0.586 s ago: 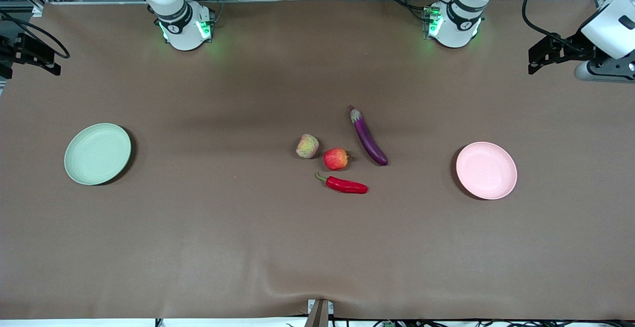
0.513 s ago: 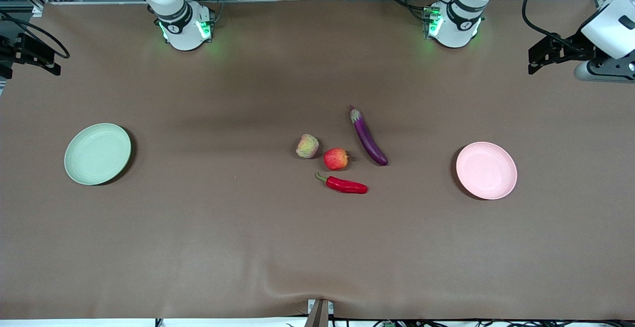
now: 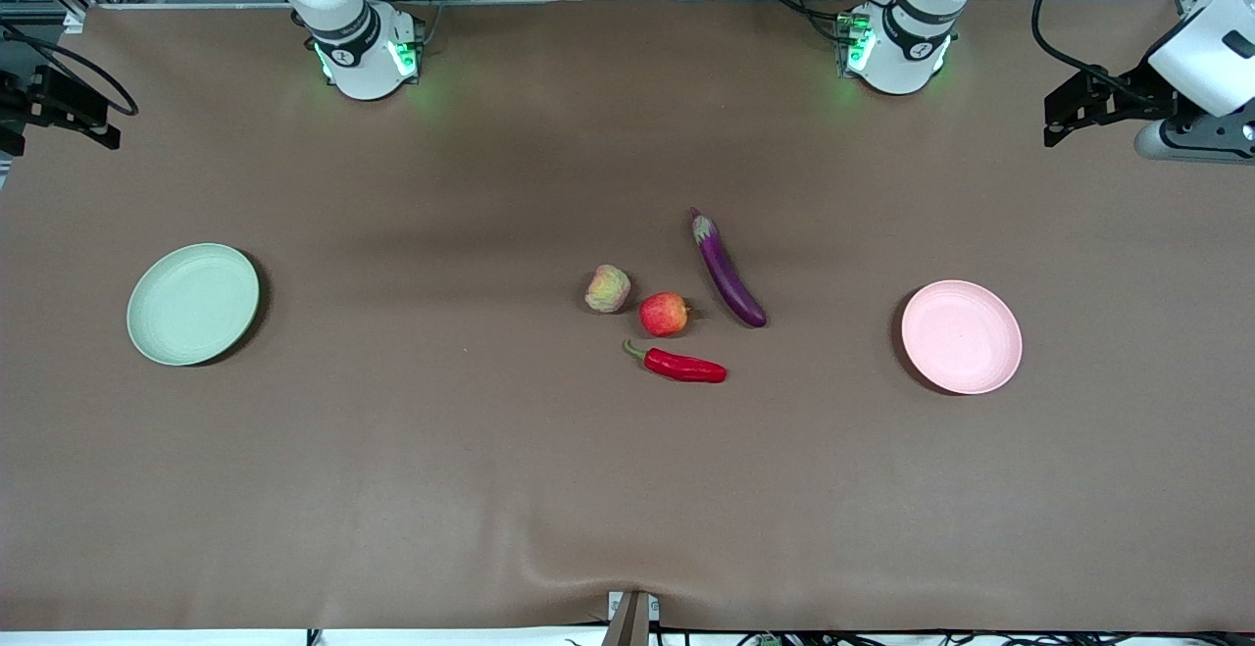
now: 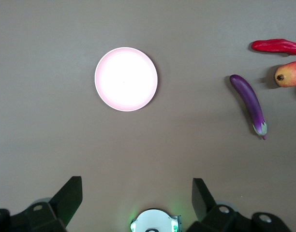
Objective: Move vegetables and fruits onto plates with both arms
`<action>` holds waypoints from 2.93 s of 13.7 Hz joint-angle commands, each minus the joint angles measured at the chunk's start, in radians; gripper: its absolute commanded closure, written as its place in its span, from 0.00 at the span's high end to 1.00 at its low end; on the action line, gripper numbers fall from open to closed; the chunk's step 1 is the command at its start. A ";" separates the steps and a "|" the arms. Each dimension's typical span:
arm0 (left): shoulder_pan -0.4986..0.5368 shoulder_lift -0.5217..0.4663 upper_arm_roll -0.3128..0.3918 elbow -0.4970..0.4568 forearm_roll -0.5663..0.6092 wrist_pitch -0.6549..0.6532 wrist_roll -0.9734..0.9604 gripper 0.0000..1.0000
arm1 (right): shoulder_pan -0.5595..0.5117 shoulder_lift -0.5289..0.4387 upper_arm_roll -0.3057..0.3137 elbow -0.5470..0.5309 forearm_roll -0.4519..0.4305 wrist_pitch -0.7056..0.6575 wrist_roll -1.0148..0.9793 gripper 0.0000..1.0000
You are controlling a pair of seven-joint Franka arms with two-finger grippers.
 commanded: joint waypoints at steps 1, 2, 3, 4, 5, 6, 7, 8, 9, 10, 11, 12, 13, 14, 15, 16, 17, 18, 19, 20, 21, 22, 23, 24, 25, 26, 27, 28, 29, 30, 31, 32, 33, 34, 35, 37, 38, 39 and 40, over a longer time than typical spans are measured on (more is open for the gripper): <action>0.009 0.009 -0.016 0.011 0.006 0.000 -0.017 1.00 | -0.009 -0.008 0.004 -0.002 0.001 -0.004 -0.004 1.00; 0.011 0.018 -0.018 0.013 0.005 0.000 -0.020 1.00 | -0.009 -0.007 0.004 -0.002 0.003 -0.004 -0.004 1.00; 0.020 0.040 -0.031 0.016 -0.003 0.000 -0.040 1.00 | -0.009 -0.007 0.004 -0.002 0.006 -0.004 -0.006 1.00; 0.027 0.070 -0.063 0.033 -0.020 0.000 -0.081 1.00 | -0.009 -0.007 0.004 -0.002 0.009 -0.005 -0.006 1.00; 0.021 0.090 -0.073 0.057 -0.023 -0.001 -0.130 1.00 | -0.010 -0.007 0.004 -0.002 0.011 -0.005 -0.004 1.00; 0.018 0.107 -0.074 0.062 -0.025 -0.001 -0.192 1.00 | -0.010 -0.007 0.004 -0.002 0.011 -0.005 -0.004 1.00; 0.009 0.112 -0.082 0.062 -0.037 0.000 -0.268 1.00 | -0.010 -0.007 0.004 -0.002 0.011 -0.005 -0.004 1.00; 0.000 0.121 -0.085 0.062 -0.073 0.002 -0.346 1.00 | -0.009 -0.007 0.004 -0.002 0.011 -0.007 -0.004 1.00; -0.005 0.141 -0.091 0.071 -0.110 0.007 -0.402 1.00 | -0.010 -0.007 0.004 -0.002 0.011 -0.007 -0.004 1.00; -0.017 0.158 -0.091 0.083 -0.136 0.017 -0.443 1.00 | -0.010 -0.007 0.004 -0.002 0.011 -0.007 -0.004 1.00; -0.029 0.170 -0.091 0.088 -0.159 0.019 -0.485 1.00 | -0.010 -0.007 0.004 -0.002 0.011 -0.007 -0.004 1.00; -0.037 0.181 -0.091 0.091 -0.190 0.022 -0.541 1.00 | -0.009 -0.007 0.004 -0.004 0.011 -0.007 -0.004 1.00; -0.045 0.202 -0.091 0.091 -0.210 0.023 -0.598 1.00 | -0.010 -0.007 0.004 -0.002 0.011 -0.007 -0.004 1.00; -0.063 0.219 -0.091 0.091 -0.218 0.025 -0.653 1.00 | -0.012 -0.007 0.004 -0.004 0.011 -0.008 -0.004 1.00; -0.087 0.251 -0.091 0.090 -0.219 0.054 -0.738 1.00 | -0.012 -0.007 0.004 -0.004 0.011 -0.008 -0.004 1.00; -0.110 0.283 -0.091 0.089 -0.224 0.082 -0.825 1.00 | -0.010 -0.007 0.004 -0.004 0.011 -0.010 -0.004 1.00; -0.158 0.326 -0.090 0.089 -0.226 0.106 -0.918 1.00 | -0.010 -0.007 0.004 -0.004 0.011 -0.010 -0.004 1.00; -0.189 0.362 -0.090 0.089 -0.226 0.143 -1.006 1.00 | -0.012 -0.007 0.004 -0.004 0.011 -0.011 -0.004 1.00; -0.213 0.391 -0.090 0.089 -0.227 0.190 -1.090 1.00 | -0.012 -0.007 0.004 -0.004 0.011 -0.011 -0.004 1.00; -0.232 0.414 -0.090 0.089 -0.229 0.233 -1.176 1.00 | -0.012 -0.007 0.004 -0.004 0.011 -0.011 -0.004 1.00; -0.253 0.440 -0.090 0.089 -0.227 0.270 -1.268 1.00 | -0.010 -0.007 0.004 -0.004 0.011 -0.011 -0.004 1.00; -0.282 0.466 -0.085 0.091 -0.226 0.304 -1.371 1.00 | -0.012 -0.007 0.004 -0.004 0.011 -0.011 -0.004 1.00; -0.287 0.488 -0.085 0.091 -0.226 0.351 -1.463 1.00 | -0.012 -0.007 0.002 -0.004 0.011 -0.011 -0.004 1.00; -0.289 0.503 -0.085 0.088 -0.216 0.385 -1.522 1.00 | -0.012 -0.007 0.002 -0.004 0.011 -0.011 -0.004 1.00; -0.292 0.505 -0.085 0.076 -0.209 0.399 -1.528 1.00 | -0.012 -0.007 0.002 -0.004 0.011 -0.011 -0.006 1.00; -0.292 0.505 -0.085 0.044 -0.198 0.421 -1.527 1.00 | -0.012 -0.007 0.002 -0.004 0.011 -0.011 -0.006 1.00; -0.296 0.505 -0.087 0.010 -0.184 0.474 -1.528 1.00 | -0.012 -0.005 0.002 -0.004 0.011 -0.011 -0.006 1.00; -0.308 0.499 -0.088 -0.039 -0.175 0.526 -1.527 1.00 | -0.012 -0.005 0.002 -0.004 0.011 -0.011 -0.004 1.00; -0.319 0.477 -0.088 -0.103 -0.157 0.581 -1.527 1.00 | -0.012 -0.005 0.002 -0.005 0.011 -0.011 -0.006 1.00; -0.321 0.442 -0.088 -0.184 -0.140 0.637 -1.528 1.00 | -0.012 -0.005 0.002 -0.005 0.011 -0.013 -0.006 1.00; -0.321 0.404 -0.091 -0.276 -0.137 0.722 -1.528 1.00 | -0.013 -0.005 0.002 -0.005 0.011 -0.013 -0.006 1.00; -0.325 0.373 -0.093 -0.371 -0.137 0.837 -1.528 1.00 | -0.015 -0.005 0.002 -0.005 0.011 -0.013 -0.006 1.00; -0.341 0.364 -0.100 -0.436 -0.137 0.908 -1.533 1.00 | -0.015 -0.005 0.002 -0.005 0.011 -0.013 -0.006 1.00; -0.356 0.368 -0.101 -0.472 -0.137 0.945 -1.536 1.00 | -0.016 -0.005 0.002 -0.005 0.011 -0.013 -0.006 1.00; -0.358 0.380 -0.099 -0.486 -0.126 0.983 -1.536 1.00 | -0.018 -0.005 0.002 -0.010 0.011 -0.013 -0.006 1.00; -0.358 0.429 -0.097 -0.490 -0.111 1.048 -1.541 1.00 | -0.024 -0.007 0.002 -0.015 0.011 -0.013 -0.006 1.00; -0.356 0.455 -0.097 -0.493 -0.092 1.059 -1.541 1.00 | -0.024 -0.005 0.002 -0.015 0.011 -0.013 -0.006 1.00; -0.355 0.471 -0.097 -0.504 -0.057 1.071 -1.542 1.00 | -0.024 -0.007 0.002 -0.015 0.011 -0.013 -0.006 1.00; -0.353 0.486 -0.097 -0.507 -0.043 1.082 -1.544 1.00 | -0.026 -0.005 0.002 -0.015 0.011 -0.013 -0.006 1.00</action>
